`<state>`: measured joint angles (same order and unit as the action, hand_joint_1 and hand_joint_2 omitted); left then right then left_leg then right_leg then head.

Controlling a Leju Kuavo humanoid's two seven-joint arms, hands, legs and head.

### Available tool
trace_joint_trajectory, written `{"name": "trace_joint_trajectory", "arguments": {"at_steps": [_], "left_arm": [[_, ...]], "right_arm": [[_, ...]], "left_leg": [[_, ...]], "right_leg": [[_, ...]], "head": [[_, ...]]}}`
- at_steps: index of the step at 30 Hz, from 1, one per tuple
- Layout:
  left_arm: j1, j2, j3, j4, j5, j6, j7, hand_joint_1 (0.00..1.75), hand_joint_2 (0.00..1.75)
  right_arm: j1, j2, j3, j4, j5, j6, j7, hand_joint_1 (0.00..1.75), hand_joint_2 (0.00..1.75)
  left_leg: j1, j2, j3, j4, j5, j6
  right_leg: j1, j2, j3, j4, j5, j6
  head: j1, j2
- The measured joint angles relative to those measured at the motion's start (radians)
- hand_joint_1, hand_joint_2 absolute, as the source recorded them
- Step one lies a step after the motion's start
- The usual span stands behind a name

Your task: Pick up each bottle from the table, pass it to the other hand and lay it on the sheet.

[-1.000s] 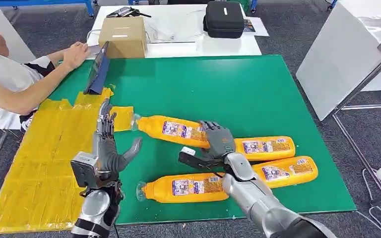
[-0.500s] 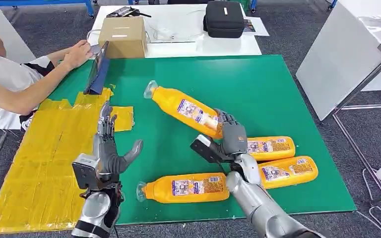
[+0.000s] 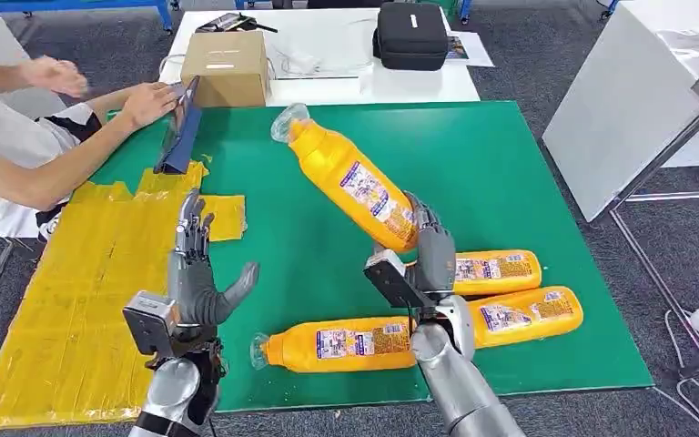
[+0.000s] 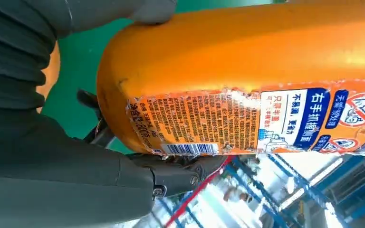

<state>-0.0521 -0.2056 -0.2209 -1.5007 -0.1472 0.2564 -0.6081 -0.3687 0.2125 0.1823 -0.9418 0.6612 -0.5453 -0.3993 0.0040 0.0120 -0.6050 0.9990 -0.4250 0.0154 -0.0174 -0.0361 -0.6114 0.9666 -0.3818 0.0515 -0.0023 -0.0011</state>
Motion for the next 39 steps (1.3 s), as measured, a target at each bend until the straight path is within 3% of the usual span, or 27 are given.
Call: {"name": "trace_joint_trajectory", "arguments": {"at_steps": [13, 26, 31, 39], "left_arm": [[-0.002, 0.001, -0.021, -0.021, 0.082, -0.105, 0.016, 0.00, 1.75], [-0.007, 0.002, -0.032, -0.031, 0.095, -0.121, 0.021, 0.00, 1.75], [-0.040, 0.009, -0.032, -0.014, 0.108, -0.126, 0.047, 0.00, 1.75], [-0.050, 0.011, -0.032, 0.000, 0.114, -0.127, 0.051, 0.00, 1.75]], "right_arm": [[0.024, 0.008, 0.115, -0.056, -0.001, 0.091, -0.018, 1.75, 1.75], [0.024, 0.020, 0.166, -0.052, 0.040, 0.065, -0.044, 1.75, 1.75], [0.020, 0.046, 0.278, -0.047, 0.108, -0.008, -0.049, 1.75, 1.75], [0.017, 0.055, 0.313, -0.039, 0.124, -0.025, -0.051, 1.75, 1.75]], "left_leg": [[0.000, 0.000, 0.000, 0.000, 0.000, 0.000], [0.000, 0.000, 0.000, 0.000, 0.000, 0.000], [0.000, 0.000, 0.000, 0.000, 0.000, 0.000], [0.000, 0.000, 0.000, 0.000, 0.000, 0.000]], "right_leg": [[0.000, 0.000, 0.000, 0.000, 0.000, 0.000], [0.000, 0.000, 0.000, 0.000, 0.000, 0.000], [0.000, 0.000, 0.000, 0.000, 0.000, 0.000], [0.000, 0.000, 0.000, 0.000, 0.000, 0.000]], "head": [[0.000, 0.000], [0.000, 0.000], [0.000, 0.000], [0.000, 0.000]]}}
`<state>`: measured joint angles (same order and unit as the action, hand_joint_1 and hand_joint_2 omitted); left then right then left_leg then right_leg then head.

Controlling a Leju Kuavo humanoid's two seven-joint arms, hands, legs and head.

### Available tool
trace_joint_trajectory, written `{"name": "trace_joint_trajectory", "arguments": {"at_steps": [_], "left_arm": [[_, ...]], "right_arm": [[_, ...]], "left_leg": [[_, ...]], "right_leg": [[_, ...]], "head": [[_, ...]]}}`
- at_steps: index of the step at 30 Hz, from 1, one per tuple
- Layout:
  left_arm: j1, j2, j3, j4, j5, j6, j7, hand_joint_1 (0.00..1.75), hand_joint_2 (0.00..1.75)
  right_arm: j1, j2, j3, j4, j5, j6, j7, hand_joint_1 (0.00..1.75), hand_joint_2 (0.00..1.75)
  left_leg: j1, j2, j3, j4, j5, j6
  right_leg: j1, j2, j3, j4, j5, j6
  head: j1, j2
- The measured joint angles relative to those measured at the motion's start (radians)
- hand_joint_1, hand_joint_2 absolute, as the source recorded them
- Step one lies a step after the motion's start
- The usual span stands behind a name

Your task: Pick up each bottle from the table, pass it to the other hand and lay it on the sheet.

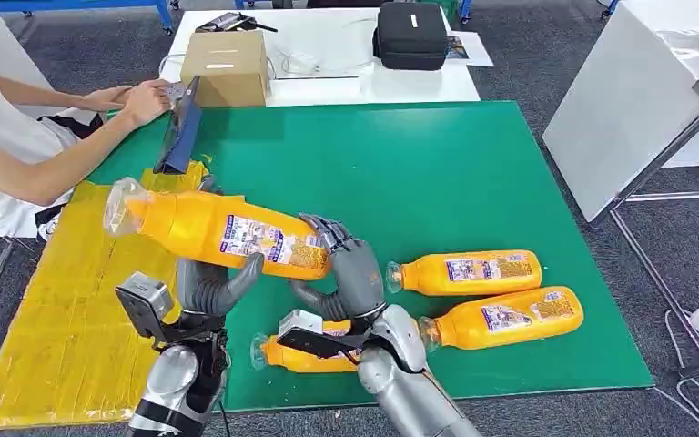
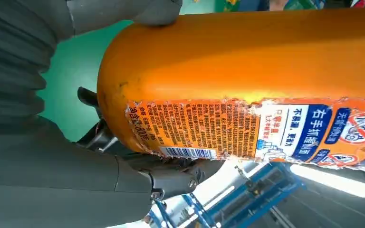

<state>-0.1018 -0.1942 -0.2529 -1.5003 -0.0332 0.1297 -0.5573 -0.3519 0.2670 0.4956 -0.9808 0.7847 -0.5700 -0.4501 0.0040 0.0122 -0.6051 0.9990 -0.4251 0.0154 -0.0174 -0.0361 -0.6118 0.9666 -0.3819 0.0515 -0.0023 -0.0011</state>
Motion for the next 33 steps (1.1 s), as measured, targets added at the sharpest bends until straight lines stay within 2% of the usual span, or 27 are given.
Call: {"name": "trace_joint_trajectory", "arguments": {"at_steps": [1, 2, 21, 22, 23, 28, 33], "left_arm": [[-0.002, 0.001, 0.000, 0.003, 0.002, 0.000, 0.001, 1.24, 1.75], [-0.004, 0.001, 0.000, 0.006, 0.005, 0.000, 0.002, 1.75, 1.75], [-0.005, 0.002, 0.005, 0.001, 0.041, 0.047, -0.036, 1.75, 1.75], [-0.005, 0.002, 0.005, 0.001, 0.040, 0.050, -0.037, 1.75, 1.75], [-0.005, 0.002, 0.005, 0.001, 0.037, 0.054, -0.040, 1.75, 1.75], [-0.023, 0.006, 0.003, -0.013, -0.052, 0.147, -0.054, 1.75, 1.75], [-0.128, 0.042, 0.009, 0.006, -0.445, 0.371, 0.059, 1.75, 1.75]], "right_arm": [[-0.003, 0.000, 0.006, 0.002, 0.011, -0.005, 0.002, 1.75, 1.75], [-0.005, 0.001, 0.014, 0.005, 0.021, -0.008, 0.005, 1.75, 1.75], [-0.027, 0.008, 0.092, 0.042, -0.037, -0.018, 0.006, 1.75, 1.75], [-0.027, 0.008, 0.092, 0.042, -0.037, -0.018, 0.006, 0.45, 1.75], [-0.027, 0.008, 0.093, 0.042, -0.039, -0.018, 0.006, 0.00, 1.75], [-0.017, 0.006, 0.093, 0.029, -0.096, -0.016, 0.005, 0.00, 1.75], [0.021, -0.008, 0.070, -0.105, -0.166, 0.002, 0.010, 0.00, 1.75]], "left_leg": [[0.000, 0.000, 0.000, 0.000, 0.000, 0.000], [0.000, 0.000, 0.000, 0.000, 0.000, 0.000], [0.000, 0.000, 0.000, 0.000, 0.000, 0.000], [0.000, 0.000, 0.000, 0.000, 0.000, 0.000], [0.000, 0.000, 0.000, 0.000, 0.000, 0.000], [0.000, 0.000, 0.000, 0.000, 0.000, 0.000], [0.000, -0.001, 0.000, 0.000, 0.000, 0.000]], "right_leg": [[0.000, 0.000, 0.000, 0.000, 0.000, 0.000], [0.000, 0.000, 0.000, 0.000, 0.000, 0.000], [0.000, 0.000, 0.000, 0.000, 0.000, 0.000], [0.000, 0.000, 0.000, 0.000, 0.000, 0.000], [0.000, 0.000, 0.000, 0.000, 0.000, 0.000], [0.000, 0.000, 0.000, 0.000, 0.000, 0.000], [0.000, 0.000, 0.000, 0.000, 0.000, 0.000]], "head": [[0.000, 0.000], [0.000, 0.000], [0.000, 0.000], [0.000, 0.000], [0.000, 0.000], [0.000, 0.000], [0.000, 0.000]]}}
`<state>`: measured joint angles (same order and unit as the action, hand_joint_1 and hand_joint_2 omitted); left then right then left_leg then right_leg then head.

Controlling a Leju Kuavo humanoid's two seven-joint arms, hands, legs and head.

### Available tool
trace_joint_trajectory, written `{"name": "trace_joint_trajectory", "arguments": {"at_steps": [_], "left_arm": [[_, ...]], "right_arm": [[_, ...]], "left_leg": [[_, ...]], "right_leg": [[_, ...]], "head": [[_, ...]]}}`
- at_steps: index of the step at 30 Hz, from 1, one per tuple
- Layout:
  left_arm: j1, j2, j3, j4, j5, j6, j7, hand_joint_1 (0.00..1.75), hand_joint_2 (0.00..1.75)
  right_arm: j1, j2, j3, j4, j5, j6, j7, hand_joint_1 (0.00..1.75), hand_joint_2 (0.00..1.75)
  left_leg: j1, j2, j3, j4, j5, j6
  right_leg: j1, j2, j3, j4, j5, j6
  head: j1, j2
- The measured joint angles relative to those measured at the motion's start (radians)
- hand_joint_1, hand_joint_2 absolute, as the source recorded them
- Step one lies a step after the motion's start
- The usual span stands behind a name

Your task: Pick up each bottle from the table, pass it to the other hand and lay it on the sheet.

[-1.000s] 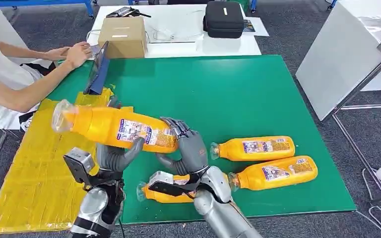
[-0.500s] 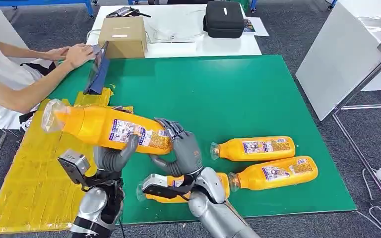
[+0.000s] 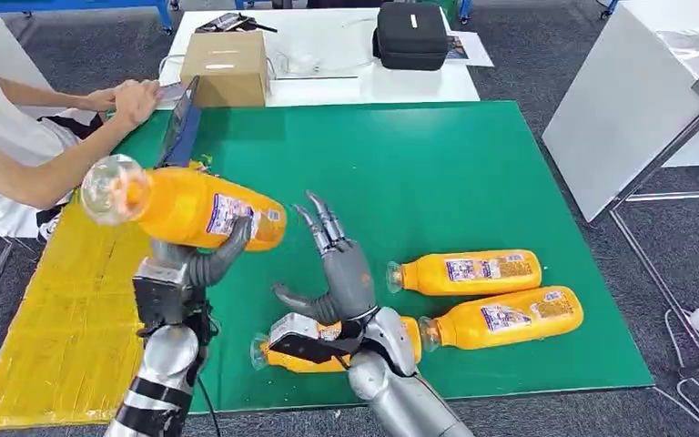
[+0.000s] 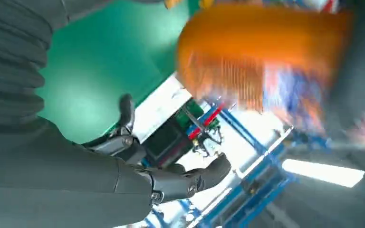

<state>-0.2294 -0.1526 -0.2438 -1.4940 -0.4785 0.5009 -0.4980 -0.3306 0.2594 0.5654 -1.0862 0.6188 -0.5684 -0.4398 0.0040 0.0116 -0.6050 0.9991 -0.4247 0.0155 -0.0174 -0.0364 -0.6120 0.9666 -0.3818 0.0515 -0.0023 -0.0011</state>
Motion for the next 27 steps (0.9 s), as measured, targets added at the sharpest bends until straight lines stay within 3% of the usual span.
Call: {"name": "trace_joint_trajectory", "arguments": {"at_steps": [6, 12, 18, 22, 27], "left_arm": [[-0.168, 0.040, 0.029, 0.179, -0.354, 0.099, 0.200, 1.75, 1.75], [-0.271, 0.070, 0.054, 0.335, -0.517, 0.155, 0.267, 1.75, 1.75], [-0.364, 0.126, 0.080, 0.527, -1.005, 0.191, 0.530, 1.75, 1.75], [-0.372, 0.197, 0.084, 0.647, -1.081, 0.193, 0.637, 1.75, 1.75], [-0.334, 0.277, 0.091, 0.723, -1.085, 0.193, 0.678, 1.75, 1.75]], "right_arm": [[0.071, -0.012, -0.025, -0.259, -0.078, -0.034, -0.027, 0.00, 1.75], [0.115, -0.026, -0.026, -0.438, -0.087, -0.067, -0.037, 0.00, 1.75], [0.156, -0.034, -0.023, -0.585, -0.054, -0.126, -0.116, 0.00, 1.75], [0.186, -0.034, -0.037, -0.666, -0.048, -0.127, -0.149, 0.00, 1.75], [0.212, -0.032, -0.080, -0.719, -0.036, -0.128, -0.190, 0.00, 1.75]], "left_leg": [[0.000, 0.000, 0.000, 0.000, 0.000, 0.000], [0.000, 0.001, 0.000, 0.000, 0.000, 0.000], [0.000, 0.001, 0.000, 0.000, 0.000, 0.000], [0.000, 0.003, 0.000, 0.000, 0.000, 0.000], [0.001, 0.003, 0.000, 0.000, 0.000, 0.000]], "right_leg": [[0.000, 0.000, 0.000, 0.000, 0.000, 0.000], [0.000, 0.001, 0.000, 0.001, 0.000, 0.000], [0.000, 0.001, 0.000, 0.001, 0.000, 0.000], [0.000, 0.003, -0.001, 0.001, 0.000, 0.000], [0.000, 0.003, -0.001, 0.001, 0.000, 0.000]], "head": [[0.000, 0.000], [0.000, 0.000], [0.000, 0.000], [0.000, 0.000], [0.000, 0.000]]}}
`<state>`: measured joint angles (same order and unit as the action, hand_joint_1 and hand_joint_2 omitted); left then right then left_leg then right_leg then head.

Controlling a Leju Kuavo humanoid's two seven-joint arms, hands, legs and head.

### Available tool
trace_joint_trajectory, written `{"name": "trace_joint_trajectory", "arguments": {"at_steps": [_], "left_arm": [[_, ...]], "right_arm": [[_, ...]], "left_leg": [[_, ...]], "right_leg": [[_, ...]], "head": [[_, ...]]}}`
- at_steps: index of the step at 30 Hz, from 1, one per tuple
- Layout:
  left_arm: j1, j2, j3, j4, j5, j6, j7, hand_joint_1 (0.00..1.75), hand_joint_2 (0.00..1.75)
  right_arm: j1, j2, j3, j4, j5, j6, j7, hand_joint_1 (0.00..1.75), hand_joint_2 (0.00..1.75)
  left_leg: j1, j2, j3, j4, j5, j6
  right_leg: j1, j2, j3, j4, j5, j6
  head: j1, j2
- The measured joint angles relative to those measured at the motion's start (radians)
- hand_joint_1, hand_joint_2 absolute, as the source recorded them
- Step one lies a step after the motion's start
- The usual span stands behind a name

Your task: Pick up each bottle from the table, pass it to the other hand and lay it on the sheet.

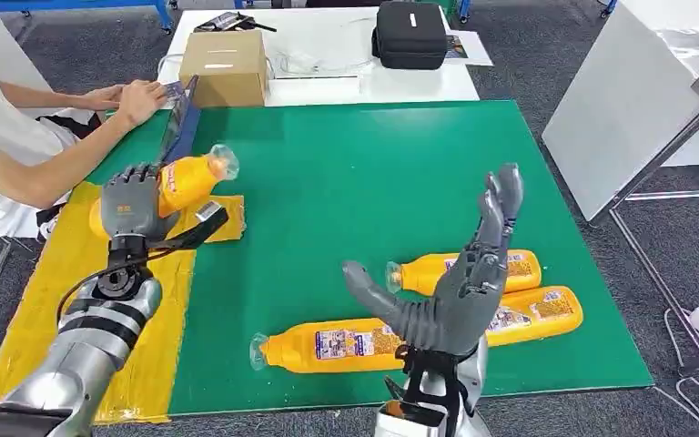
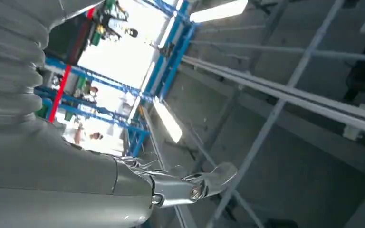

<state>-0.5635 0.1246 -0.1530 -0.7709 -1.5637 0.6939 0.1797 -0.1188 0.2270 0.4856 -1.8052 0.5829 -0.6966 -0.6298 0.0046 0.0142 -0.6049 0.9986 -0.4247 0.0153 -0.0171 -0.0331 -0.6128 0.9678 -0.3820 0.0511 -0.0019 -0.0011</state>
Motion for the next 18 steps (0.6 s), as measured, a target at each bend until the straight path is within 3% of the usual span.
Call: {"name": "trace_joint_trajectory", "arguments": {"at_steps": [5, 14, 15, 16, 18], "left_arm": [[0.060, 0.063, -0.008, 0.018, -0.006, 0.000, 0.020, 1.75, 1.75], [0.111, 0.117, -0.054, 0.050, 0.015, 0.003, 0.077, 1.75, 1.75], [0.123, 0.120, -0.055, 0.052, 0.020, 0.003, 0.068, 0.70, 1.75], [0.134, 0.120, -0.055, 0.055, 0.020, 0.003, 0.058, 0.00, 1.75], [0.148, 0.120, -0.048, 0.064, 0.018, 0.006, 0.018, 0.00, 1.75]], "right_arm": [[0.008, 0.000, -0.034, -0.016, -0.008, 0.000, -0.005, 0.00, 1.75], [0.007, -0.002, -0.053, -0.018, -0.019, 0.000, 0.005, 0.00, 1.75], [0.005, -0.003, -0.056, -0.014, -0.020, 0.000, 0.008, 0.00, 1.75], [0.001, -0.004, -0.059, -0.009, -0.020, 0.000, 0.014, 0.00, 1.75], [-0.018, -0.008, -0.060, 0.006, -0.015, 0.000, 0.047, 0.00, 1.75]], "left_leg": [[0.000, -0.001, -0.001, 0.000, 0.000, 0.000], [0.000, 0.000, -0.001, 0.000, 0.000, 0.000], [0.000, 0.000, -0.001, 0.000, 0.000, 0.000], [0.000, 0.000, -0.001, 0.000, 0.000, 0.000], [0.000, -0.001, -0.001, 0.000, 0.000, 0.000]], "right_leg": [[0.000, -0.001, -0.001, 0.000, 0.000, 0.000], [0.000, 0.000, -0.001, 0.000, 0.000, 0.000], [0.000, -0.001, -0.001, 0.000, 0.000, 0.000], [0.000, -0.001, -0.001, 0.000, 0.000, 0.000], [0.000, -0.001, -0.001, 0.000, 0.000, 0.000]], "head": [[0.000, 0.000], [0.000, 0.000], [0.000, 0.000], [0.000, 0.000], [0.000, 0.000]]}}
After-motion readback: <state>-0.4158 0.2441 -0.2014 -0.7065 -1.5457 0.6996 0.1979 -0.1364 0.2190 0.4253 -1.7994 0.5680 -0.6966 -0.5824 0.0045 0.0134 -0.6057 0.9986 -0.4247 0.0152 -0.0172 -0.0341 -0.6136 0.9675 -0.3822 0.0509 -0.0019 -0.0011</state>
